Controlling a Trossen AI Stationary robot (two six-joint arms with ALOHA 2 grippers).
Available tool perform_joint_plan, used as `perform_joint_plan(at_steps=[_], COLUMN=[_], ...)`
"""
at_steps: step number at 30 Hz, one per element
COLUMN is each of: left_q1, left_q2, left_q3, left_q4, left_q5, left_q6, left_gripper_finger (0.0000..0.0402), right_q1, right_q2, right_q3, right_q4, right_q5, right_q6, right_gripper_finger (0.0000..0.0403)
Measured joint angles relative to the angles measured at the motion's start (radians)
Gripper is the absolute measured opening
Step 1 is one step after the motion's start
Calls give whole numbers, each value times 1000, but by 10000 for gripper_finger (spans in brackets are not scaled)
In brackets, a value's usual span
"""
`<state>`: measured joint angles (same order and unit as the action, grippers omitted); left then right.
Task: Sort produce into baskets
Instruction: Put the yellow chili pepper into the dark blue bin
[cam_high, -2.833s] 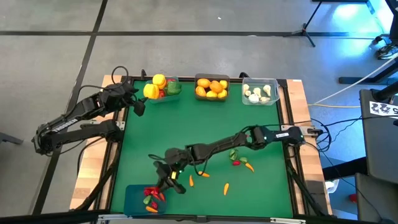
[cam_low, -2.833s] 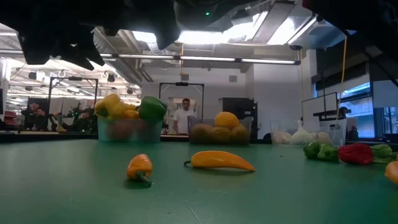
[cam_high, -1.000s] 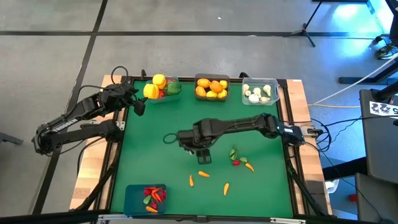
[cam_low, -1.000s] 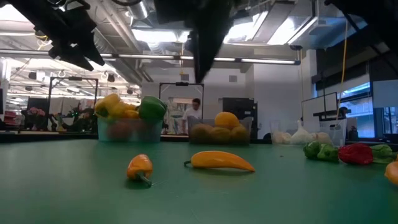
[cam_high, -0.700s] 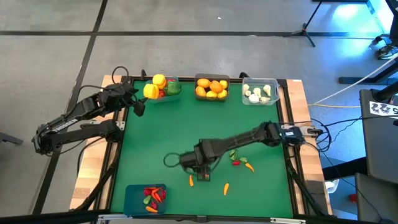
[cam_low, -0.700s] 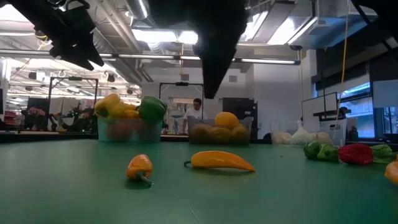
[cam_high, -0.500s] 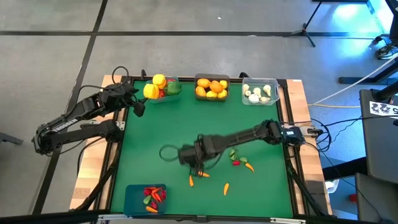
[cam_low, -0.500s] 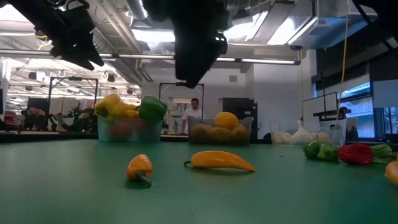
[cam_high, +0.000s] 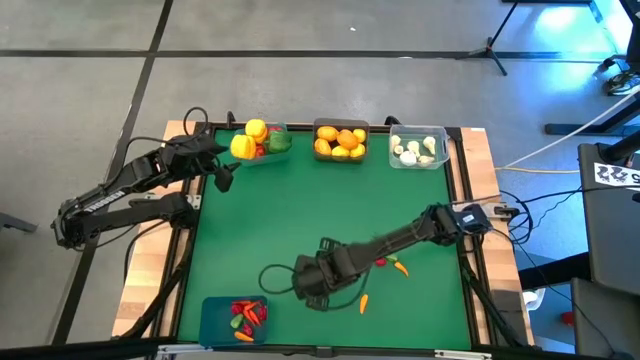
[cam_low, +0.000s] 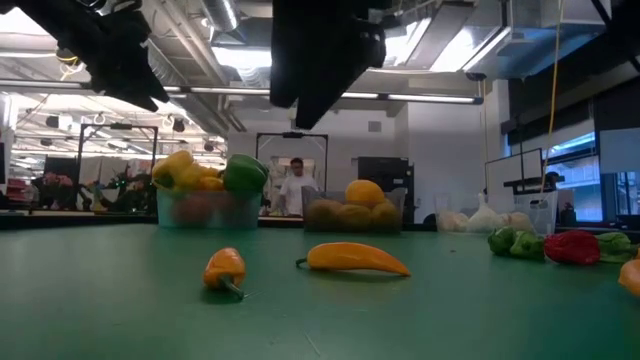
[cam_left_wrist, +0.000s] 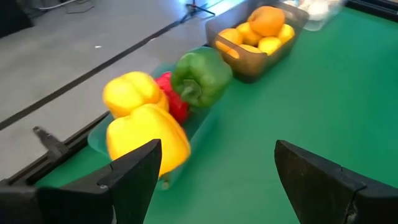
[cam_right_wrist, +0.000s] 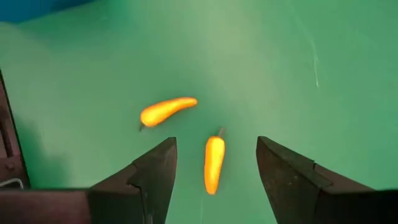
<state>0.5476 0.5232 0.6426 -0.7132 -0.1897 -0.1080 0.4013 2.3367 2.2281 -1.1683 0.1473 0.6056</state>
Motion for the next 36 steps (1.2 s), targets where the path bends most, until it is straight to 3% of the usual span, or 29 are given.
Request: perform_joint_plan(at_steps=[7, 14, 19, 23, 26, 31, 36], left_q1=[0, 0, 0, 0, 0, 0, 0], left_q2=[-20, -84, -120, -132, -136, -135, -135], left_q3=[0, 0, 0, 0, 0, 0, 0], left_q4=[6, 14, 14, 15, 15, 14, 14], left_q5=[15, 16, 16, 16, 16, 16, 16], left_q6=[20, 59, 58, 58, 57, 56, 53], left_gripper_finger=[308, 308, 308, 308, 308, 308, 308], right_q1=[41, 69, 57, 28, 22, 24, 24], right_q2=[-8, -123, -240, -300, -301, -299, -288], right_q3=[-143, -320, -567, -750, -781, -779, -779], right_q4=[40, 189, 505, 761, 717, 677, 711], right_q5=[-23, -7, 12, -78, -68, 83, 52], right_q6=[16, 8, 27, 97, 113, 95, 70], right_gripper_finger=[218, 218, 218, 218, 218, 218, 218])
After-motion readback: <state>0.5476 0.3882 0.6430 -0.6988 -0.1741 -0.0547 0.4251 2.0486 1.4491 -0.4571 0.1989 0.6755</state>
